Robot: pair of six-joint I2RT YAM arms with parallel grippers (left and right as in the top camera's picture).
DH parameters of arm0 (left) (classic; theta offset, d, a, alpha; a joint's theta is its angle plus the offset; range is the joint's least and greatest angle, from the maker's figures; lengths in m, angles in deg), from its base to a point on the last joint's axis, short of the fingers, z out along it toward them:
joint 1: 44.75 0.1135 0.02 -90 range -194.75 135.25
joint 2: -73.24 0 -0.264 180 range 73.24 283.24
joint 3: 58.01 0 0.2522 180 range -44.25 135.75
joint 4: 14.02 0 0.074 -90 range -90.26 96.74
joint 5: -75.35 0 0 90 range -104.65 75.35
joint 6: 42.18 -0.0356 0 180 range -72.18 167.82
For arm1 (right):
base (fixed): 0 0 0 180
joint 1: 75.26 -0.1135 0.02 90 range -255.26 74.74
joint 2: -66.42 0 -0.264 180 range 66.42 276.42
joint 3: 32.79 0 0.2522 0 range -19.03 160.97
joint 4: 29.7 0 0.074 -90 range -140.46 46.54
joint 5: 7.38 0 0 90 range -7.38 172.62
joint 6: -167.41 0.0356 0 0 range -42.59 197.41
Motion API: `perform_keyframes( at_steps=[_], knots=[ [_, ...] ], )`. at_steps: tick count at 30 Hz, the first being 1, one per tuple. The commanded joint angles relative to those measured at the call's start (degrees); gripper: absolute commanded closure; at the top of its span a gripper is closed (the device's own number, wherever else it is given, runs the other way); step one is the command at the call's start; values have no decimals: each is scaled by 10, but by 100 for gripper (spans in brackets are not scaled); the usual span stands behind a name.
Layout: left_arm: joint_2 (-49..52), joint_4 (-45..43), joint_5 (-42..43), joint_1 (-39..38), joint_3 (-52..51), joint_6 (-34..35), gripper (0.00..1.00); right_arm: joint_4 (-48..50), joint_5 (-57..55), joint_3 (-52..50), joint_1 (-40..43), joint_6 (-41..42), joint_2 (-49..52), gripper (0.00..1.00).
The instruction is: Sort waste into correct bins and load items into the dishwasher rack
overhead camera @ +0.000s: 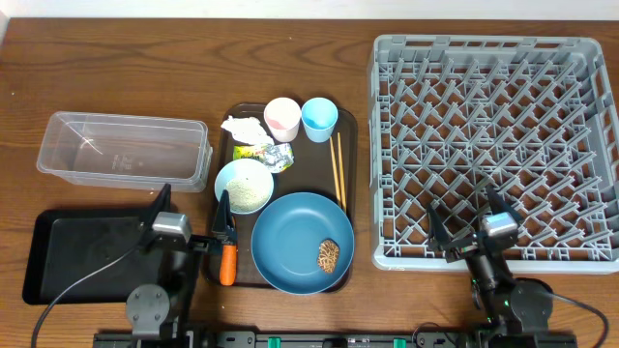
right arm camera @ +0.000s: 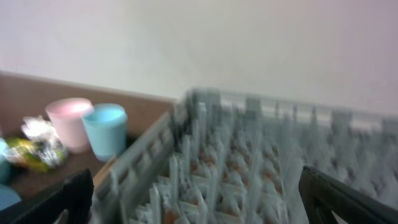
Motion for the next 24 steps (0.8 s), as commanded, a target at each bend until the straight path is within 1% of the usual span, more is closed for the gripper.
perform_keyframes(
  at_steps=[1, 3, 6, 8, 10, 12, 15, 17, 21, 24],
  knots=[
    [8, -10, 23, -2, 19, 23, 2, 23, 33, 11, 1, 59, -2, 1],
    [26, -1, 23, -2, 47, 24, 2, 20, 26, 36, 1, 82, 4, 1],
    [86, 26, 23, -2, 110, 24, 2, -14, 26, 102, 1, 90, 37, 1],
    [142, 48, 23, -2, 157, 24, 2, -62, 24, 163, 1, 90, 78, 1],
    [218, 88, 45, -2, 225, 24, 2, -131, 19, 241, 1, 90, 140, 1],
    [288, 145, 78, -2, 296, 24, 2, -195, 20, 314, 1, 96, 203, 1],
    [398, 267, 137, -2, 421, 24, 2, -297, 22, 438, 1, 105, 326, 1],
    [471, 356, 159, -2, 508, 24, 2, -362, 22, 526, 1, 104, 415, 1],
    [577, 486, 158, -2, 636, 24, 2, -464, 25, 680, 1, 88, 565, 1],
    [633, 528, 157, -2, 688, 22, 2, -511, 27, 768, 1, 79, 651, 1]
  ],
)
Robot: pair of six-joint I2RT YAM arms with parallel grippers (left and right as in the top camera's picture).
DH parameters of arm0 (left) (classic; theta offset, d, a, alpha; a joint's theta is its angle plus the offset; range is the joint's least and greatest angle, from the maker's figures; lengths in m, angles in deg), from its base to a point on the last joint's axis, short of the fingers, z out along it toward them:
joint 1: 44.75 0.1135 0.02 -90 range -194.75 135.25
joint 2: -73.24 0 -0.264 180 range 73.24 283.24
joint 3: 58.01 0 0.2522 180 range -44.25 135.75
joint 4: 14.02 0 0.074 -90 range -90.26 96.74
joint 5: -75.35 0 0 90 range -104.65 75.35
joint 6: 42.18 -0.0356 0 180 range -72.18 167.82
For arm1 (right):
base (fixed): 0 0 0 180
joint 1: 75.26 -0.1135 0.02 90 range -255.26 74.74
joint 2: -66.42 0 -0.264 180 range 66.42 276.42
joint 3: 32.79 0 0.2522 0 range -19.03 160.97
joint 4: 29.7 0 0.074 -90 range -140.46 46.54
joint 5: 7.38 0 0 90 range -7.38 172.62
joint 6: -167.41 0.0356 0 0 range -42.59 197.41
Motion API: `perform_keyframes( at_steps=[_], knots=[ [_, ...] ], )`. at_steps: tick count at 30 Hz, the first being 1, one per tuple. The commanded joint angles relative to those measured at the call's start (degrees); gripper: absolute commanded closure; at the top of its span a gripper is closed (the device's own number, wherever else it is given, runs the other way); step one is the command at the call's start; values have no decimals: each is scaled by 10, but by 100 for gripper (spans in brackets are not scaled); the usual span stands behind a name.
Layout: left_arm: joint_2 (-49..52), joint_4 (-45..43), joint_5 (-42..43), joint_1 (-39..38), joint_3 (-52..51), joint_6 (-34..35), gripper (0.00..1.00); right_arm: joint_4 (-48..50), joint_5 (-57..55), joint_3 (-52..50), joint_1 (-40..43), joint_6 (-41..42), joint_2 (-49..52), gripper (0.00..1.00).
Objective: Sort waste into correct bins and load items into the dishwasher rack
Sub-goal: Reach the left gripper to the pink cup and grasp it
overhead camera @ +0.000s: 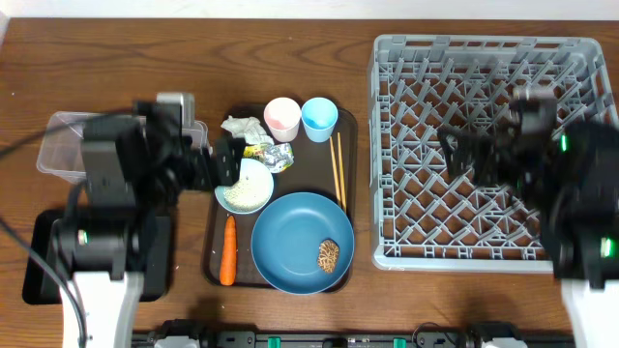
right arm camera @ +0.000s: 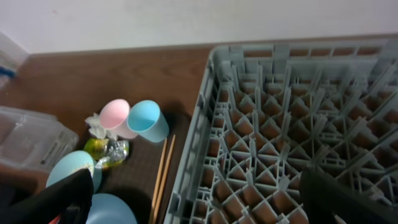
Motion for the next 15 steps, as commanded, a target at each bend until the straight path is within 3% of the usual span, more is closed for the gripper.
perform_keyframes(
  at_steps=[1, 7, 8, 15],
  knots=[
    [44, 17, 13, -2, 46, -2, 2, -20, 16, 78, 1, -4, 70, 1],
    [83, 17, 16, -2, 45, 26, 2, -5, 57, 97, 0, -15, 143, 5],
    [89, 20, 16, -2, 45, 30, 2, -12, 49, 97, -1, -15, 152, 1],
    [133, 31, -37, -39, 46, 45, 1, -40, -29, 97, -2, 12, 189, 1]
  ],
)
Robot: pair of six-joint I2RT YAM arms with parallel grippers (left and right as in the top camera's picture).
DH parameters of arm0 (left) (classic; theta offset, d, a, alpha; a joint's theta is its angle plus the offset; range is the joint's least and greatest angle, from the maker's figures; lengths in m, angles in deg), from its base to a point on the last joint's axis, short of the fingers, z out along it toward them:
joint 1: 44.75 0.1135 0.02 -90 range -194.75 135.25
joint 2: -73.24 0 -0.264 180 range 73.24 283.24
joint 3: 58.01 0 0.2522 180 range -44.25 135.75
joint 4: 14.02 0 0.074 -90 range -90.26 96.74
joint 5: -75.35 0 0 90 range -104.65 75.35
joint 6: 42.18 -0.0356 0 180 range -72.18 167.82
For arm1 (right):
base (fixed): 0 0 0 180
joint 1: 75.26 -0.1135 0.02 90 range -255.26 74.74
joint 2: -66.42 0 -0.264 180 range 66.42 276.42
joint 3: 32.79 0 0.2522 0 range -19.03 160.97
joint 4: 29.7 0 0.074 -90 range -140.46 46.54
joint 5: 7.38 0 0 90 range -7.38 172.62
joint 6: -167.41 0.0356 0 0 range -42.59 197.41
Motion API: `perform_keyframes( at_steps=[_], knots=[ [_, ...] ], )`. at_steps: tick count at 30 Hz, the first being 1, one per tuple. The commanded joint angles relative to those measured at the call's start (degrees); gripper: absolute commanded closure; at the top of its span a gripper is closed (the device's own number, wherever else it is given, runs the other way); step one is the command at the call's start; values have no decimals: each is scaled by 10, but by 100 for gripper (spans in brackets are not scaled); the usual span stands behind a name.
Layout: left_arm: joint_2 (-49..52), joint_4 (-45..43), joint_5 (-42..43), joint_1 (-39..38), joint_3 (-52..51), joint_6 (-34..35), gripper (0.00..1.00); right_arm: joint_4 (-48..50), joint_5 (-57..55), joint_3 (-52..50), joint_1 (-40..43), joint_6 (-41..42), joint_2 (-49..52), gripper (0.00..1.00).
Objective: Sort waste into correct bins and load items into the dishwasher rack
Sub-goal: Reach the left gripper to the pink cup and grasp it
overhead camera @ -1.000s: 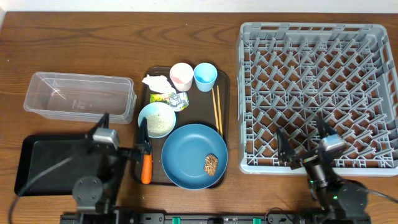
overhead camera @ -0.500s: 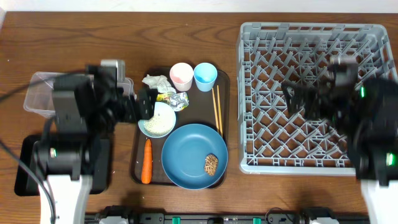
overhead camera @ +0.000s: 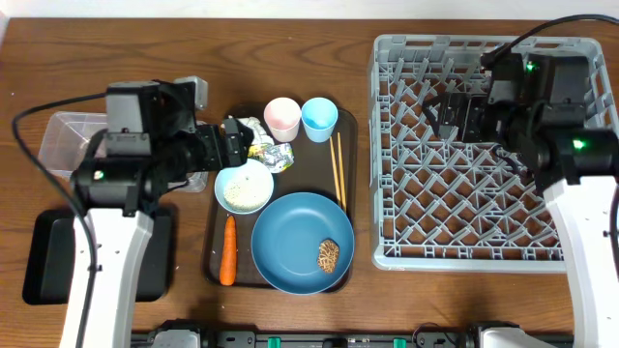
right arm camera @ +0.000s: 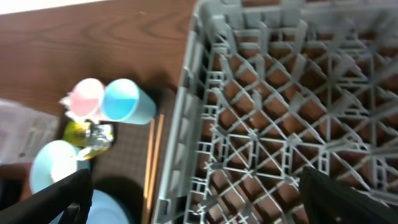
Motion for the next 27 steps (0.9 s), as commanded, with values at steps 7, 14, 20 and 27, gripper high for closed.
perform_keyframes(
  at_steps=[7, 14, 20, 27],
  knots=[
    [129, -104, -162, -80, 11, 34, 13, 2, -33, 12, -2, 32, 30, 1],
    [254, -245, -173, -83, 11, 50, 28, -7, -33, 11, -14, 32, 32, 2],
    [327, -288, -169, -83, 11, 75, 32, -19, -33, 10, -22, 32, 33, 2],
    [355, -289, -170, -83, 10, 75, 59, -17, -33, 10, -28, 32, 33, 1]
  ],
)
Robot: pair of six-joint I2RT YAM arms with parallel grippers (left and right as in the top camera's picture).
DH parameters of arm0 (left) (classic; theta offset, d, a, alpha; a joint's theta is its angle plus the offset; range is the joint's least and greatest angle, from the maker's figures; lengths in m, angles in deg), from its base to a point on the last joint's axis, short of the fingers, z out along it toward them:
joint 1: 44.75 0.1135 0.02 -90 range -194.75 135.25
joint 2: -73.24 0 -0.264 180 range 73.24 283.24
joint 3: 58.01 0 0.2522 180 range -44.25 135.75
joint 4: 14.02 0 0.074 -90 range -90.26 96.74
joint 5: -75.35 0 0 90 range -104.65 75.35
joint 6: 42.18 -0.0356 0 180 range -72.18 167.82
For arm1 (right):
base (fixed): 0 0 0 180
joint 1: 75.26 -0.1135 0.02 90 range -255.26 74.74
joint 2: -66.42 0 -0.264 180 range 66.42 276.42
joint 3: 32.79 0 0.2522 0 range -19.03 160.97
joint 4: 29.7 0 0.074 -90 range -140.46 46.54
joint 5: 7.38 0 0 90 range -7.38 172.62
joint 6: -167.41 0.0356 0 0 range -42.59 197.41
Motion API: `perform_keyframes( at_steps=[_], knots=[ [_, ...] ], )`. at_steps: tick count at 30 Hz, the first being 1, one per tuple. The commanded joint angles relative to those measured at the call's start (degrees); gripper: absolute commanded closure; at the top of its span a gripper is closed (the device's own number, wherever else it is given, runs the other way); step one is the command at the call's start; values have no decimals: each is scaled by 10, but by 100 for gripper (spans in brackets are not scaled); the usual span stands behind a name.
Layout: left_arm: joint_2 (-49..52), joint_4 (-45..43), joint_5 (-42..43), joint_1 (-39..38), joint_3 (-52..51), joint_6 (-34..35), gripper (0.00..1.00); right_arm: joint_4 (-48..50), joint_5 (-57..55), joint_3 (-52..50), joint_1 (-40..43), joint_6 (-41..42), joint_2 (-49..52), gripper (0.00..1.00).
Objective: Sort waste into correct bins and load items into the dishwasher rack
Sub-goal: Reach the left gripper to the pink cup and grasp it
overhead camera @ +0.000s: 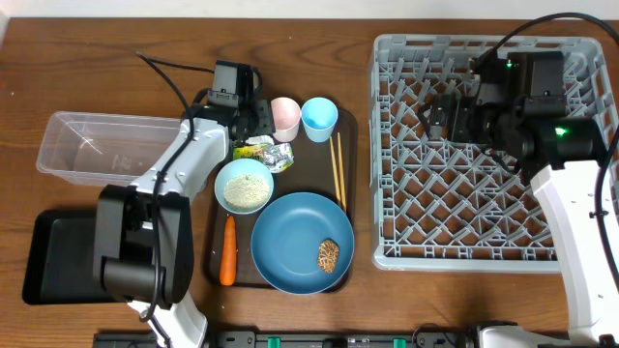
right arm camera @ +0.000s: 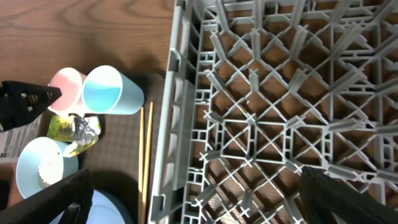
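Note:
On the brown tray stand a pink cup and a blue cup, with chopsticks, a yellow-silver wrapper, a small bowl of rice, a carrot and a blue plate carrying a brown scrap. My left gripper hangs over the tray's back left corner beside the pink cup, covering the crumpled white paper; its jaw state is hidden. My right gripper stands open and empty above the grey rack, near its left side.
A clear plastic bin lies left of the tray, and a black bin sits at the front left. The rack holds nothing. In the right wrist view the rack's left wall runs beside the chopsticks.
My left gripper has gone from the tray's left edge by the wrapper to its back left corner beside the pink cup. The right gripper has shifted slightly over the rack and is still open.
Both arms first sat low at the table's front edge, the left one by the carrot. They then stood raised, left by the bowl and right over the rack. The left reached the tray's back left corner; nothing on the tray has moved.

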Motion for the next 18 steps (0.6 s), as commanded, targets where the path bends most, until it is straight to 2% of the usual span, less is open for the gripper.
perform_keyframes(
  at_steps=[1, 3, 11, 14, 18],
  knots=[
    [5, -1, -6, -1, 9, 2, 64, -1, -2, 10, -7, 6, 3, 1],
    [6, -1, -6, -1, 9, 2, 71, -1, -2, 10, -7, 6, 3, 1],
    [16, -4, -6, -2, 8, 12, 72, 2, -2, 10, -7, 6, 3, 1],
    [29, -3, -4, -2, 8, 34, 80, 1, -2, 10, -7, 6, 3, 1],
    [31, -8, 7, -2, 8, 34, 81, -1, -2, 10, -7, 6, 3, 1]
  ],
)
